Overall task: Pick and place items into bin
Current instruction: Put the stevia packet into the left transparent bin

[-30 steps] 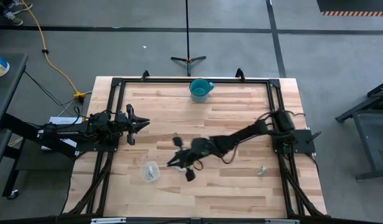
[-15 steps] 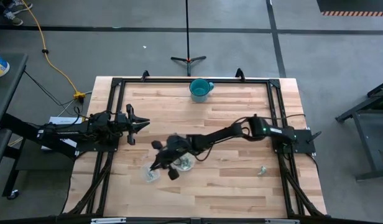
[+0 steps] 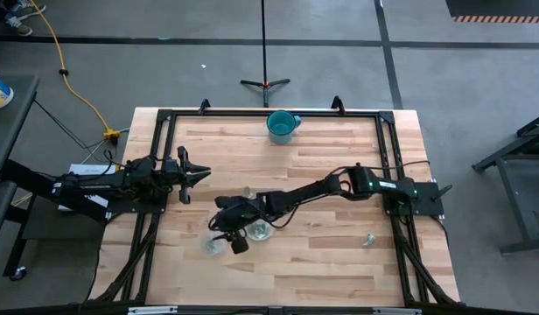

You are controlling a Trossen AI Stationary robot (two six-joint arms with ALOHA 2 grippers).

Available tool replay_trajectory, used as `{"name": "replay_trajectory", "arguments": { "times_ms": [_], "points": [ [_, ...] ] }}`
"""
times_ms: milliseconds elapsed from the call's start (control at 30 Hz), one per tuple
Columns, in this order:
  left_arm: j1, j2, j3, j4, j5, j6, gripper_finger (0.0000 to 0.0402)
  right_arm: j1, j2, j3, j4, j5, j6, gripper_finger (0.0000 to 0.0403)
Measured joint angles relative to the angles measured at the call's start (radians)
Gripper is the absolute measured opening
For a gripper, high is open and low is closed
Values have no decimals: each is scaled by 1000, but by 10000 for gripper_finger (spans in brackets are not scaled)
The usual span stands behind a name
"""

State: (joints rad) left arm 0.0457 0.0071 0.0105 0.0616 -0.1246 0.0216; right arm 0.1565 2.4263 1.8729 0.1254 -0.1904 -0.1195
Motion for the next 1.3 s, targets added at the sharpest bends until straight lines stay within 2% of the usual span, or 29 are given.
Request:
{"name": "replay_trajectory", "arguments": {
  "times_ms": [167,300,367,400,467,600,800,1300],
  "points": [
    [0,0,0,-3,0,0,92,-52,-93,1,-133,143,105,180],
    [0,0,0,-4,0,0,92,-94,-153,2,-328,334,197,173],
    [0,0,0,-4,0,0,92,-117,-159,2,-442,447,305,166],
    [0,0,0,-4,0,0,92,-132,-159,2,-491,466,365,162],
    [0,0,0,-4,0,0,92,-171,-158,-1,-590,424,444,155],
    [0,0,0,-3,0,0,92,-233,-127,-23,-604,268,516,145],
    [0,0,0,-4,0,0,92,-248,-92,-24,-624,175,523,146],
    [0,0,0,-2,2,0,92,-200,-72,-23,-698,250,460,139]
  ]
}}
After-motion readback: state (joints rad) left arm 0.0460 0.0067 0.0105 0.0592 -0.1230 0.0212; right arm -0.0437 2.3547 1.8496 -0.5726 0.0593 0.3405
